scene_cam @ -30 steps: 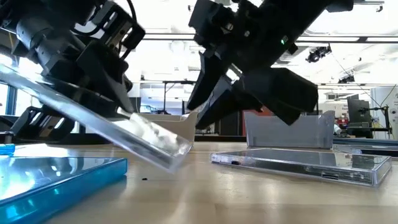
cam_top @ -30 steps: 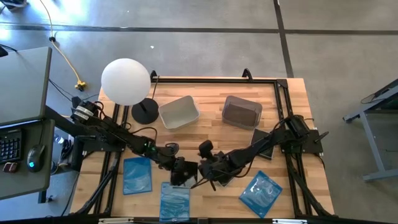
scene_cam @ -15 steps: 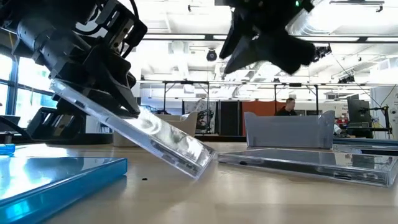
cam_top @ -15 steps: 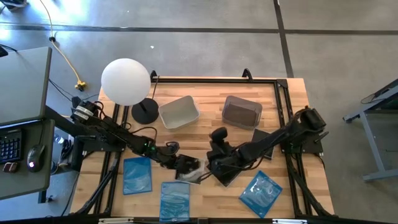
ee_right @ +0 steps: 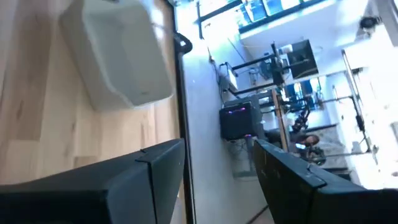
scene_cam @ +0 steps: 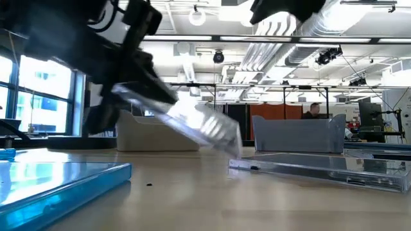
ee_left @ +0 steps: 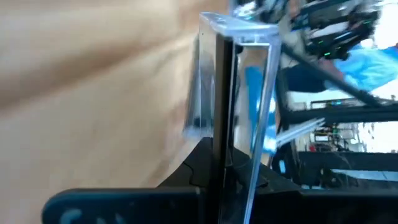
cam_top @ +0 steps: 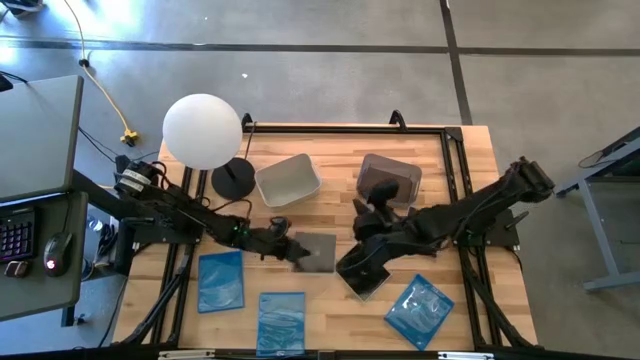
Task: Pick & place jewel cases by type
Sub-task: Put the bottom left black CD case into the gray bin
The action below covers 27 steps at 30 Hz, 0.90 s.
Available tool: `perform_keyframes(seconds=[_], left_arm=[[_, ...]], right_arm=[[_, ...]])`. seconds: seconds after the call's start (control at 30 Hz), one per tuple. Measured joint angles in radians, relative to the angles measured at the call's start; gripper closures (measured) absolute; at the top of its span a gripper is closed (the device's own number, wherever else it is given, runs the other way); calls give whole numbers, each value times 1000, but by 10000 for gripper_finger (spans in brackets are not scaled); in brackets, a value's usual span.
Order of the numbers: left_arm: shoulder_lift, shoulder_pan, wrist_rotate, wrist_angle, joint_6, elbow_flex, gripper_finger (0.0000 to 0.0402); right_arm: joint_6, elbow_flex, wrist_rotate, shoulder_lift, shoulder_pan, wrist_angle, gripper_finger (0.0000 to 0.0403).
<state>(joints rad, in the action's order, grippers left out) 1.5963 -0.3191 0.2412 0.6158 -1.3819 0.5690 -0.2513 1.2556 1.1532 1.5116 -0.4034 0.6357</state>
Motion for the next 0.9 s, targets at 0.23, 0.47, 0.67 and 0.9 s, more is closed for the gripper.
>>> perform_keyframes(seconds=[0.23,0.47,0.67,0.9], left_arm=[[-2,147,-56,150,224,0,387],[-52,256,-128,218,470,18,387],[-99,244,15,182,663,20,387],[-101,156,325,68,742,19,387]], right_arm=[[119,0,-94,-96,0,41,215],[121,0,-164,-108,0,49,215],[124,0,-165,-106,0,57,215],[148,0,-194,-106,0,57,215]])
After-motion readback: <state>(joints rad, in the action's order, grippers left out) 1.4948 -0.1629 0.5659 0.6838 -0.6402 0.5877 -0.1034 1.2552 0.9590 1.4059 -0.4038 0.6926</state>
